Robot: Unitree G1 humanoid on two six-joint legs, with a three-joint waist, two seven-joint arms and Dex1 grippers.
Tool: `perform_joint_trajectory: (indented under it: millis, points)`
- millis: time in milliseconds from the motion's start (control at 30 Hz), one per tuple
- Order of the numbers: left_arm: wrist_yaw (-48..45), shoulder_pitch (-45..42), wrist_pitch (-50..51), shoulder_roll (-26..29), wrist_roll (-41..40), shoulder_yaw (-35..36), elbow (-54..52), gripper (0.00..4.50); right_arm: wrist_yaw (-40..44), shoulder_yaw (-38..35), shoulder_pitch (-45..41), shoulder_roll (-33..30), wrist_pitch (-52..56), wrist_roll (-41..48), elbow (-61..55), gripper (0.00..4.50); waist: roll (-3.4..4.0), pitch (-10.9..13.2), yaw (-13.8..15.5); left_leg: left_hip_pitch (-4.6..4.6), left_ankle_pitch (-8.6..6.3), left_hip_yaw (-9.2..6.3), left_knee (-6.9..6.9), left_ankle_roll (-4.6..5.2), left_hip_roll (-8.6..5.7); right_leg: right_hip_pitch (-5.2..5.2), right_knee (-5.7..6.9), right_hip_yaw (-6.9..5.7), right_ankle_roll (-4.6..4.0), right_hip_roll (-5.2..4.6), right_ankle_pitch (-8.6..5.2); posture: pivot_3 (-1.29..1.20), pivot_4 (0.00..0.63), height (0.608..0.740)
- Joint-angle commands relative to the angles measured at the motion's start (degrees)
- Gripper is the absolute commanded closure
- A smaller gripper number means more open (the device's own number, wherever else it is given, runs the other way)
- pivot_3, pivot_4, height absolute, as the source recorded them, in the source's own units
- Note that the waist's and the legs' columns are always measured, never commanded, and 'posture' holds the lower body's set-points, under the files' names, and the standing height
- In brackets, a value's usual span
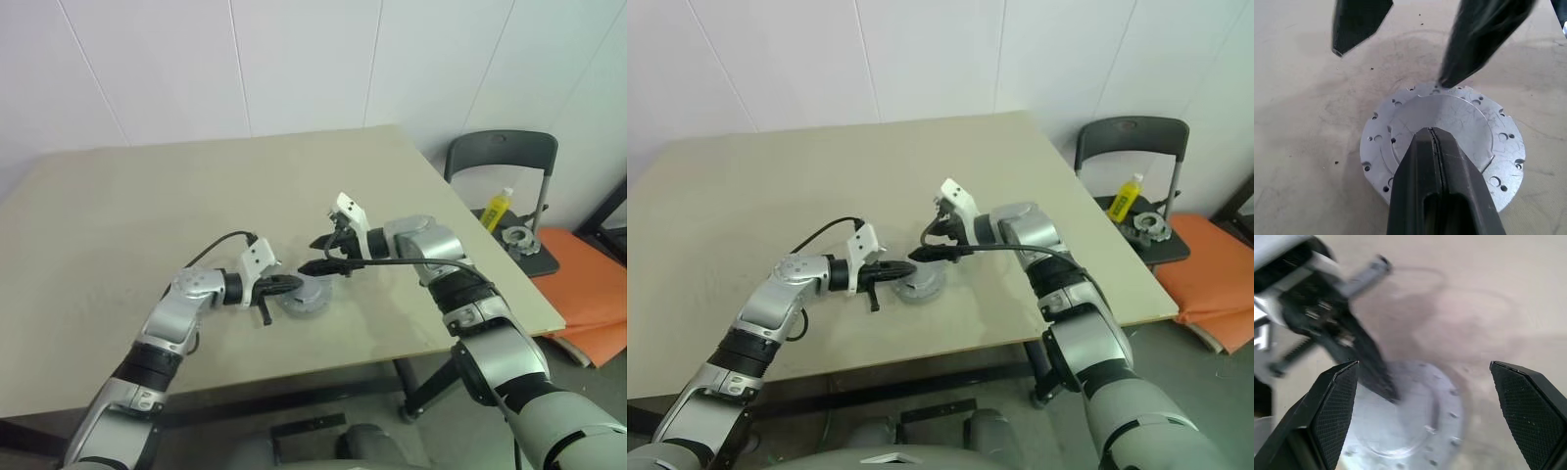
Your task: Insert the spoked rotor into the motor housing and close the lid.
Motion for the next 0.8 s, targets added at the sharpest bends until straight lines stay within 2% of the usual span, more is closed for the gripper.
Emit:
perform_joint_trajectory:
  millis: [33, 200, 467, 633, 800]
  points:
    - [-1.1, 1.8, 2.2, 1.0, 1.9, -2.9, 2.9, 4.5, 1.3, 0.0, -0.9, -0.9, 0.4, 0.3, -0.3, 0.02, 0.0, 0.0, 0.0, 0.0, 0.0, 0.01, 0.01, 0.0, 0.0, 0.0, 0.01, 0.02, 0.0, 0.0, 0.0, 0.0, 0.0, 0.74]
    - [-1.4, 2.0, 2.1, 1.0, 1.9, -3.1, 2.5, 4.5, 3.6, 1.6, -0.3, -3.5, 6.5, 0.0, -1.5, 0.02, 0.0, 0.0, 0.1, 0.01, 0.0, -0.03, -0.02, 0.0, 0.0, 0.0, 0.02, 0.01, 0.01, 0.02, 0.01, 0.0, 0.0, 0.74]
    - [-2.6, 2.0, 1.5, 1.3, 1.7, -3.1, 2.5, 4.5, 4.6, 0.2, 0.9, -8.0, 24.9, 5.0, -7.0, 0.02, 0.02, 0.0, 0.1, 0.01, 0.0, -0.03, -0.01, 0.0, 0.0, -0.01, 0.03, 0.01, 0.0, 0.02, 0.01, 0.0, 0.0, 0.74]
    - [-3.5, 2.1, 0.3, 1.3, 1.8, -3.1, 3.0, 4.5, -1.2, -4.8, 2.2, -6.1, 37.5, 9.4, -9.9, 0.02, 0.01, 0.0, 0.1, 0.0, 0.0, -0.03, -0.01, 0.0, 0.0, -0.01, 0.03, 0.0, -0.01, 0.01, 0.01, 0.0, 0.0, 0.74]
    - [-3.9, 2.0, -0.5, 1.4, 1.9, -3.0, 3.6, 4.5, -12.6, -13.1, 4.3, 1.1, 45.8, 11.4, -10.7, 0.02, 0.03, 0.0, 0.0, 0.01, 0.0, -0.03, -0.01, 0.0, 0.01, -0.01, 0.05, 0.0, 0.0, 0.03, 0.01, 0.0, 0.0, 0.74]
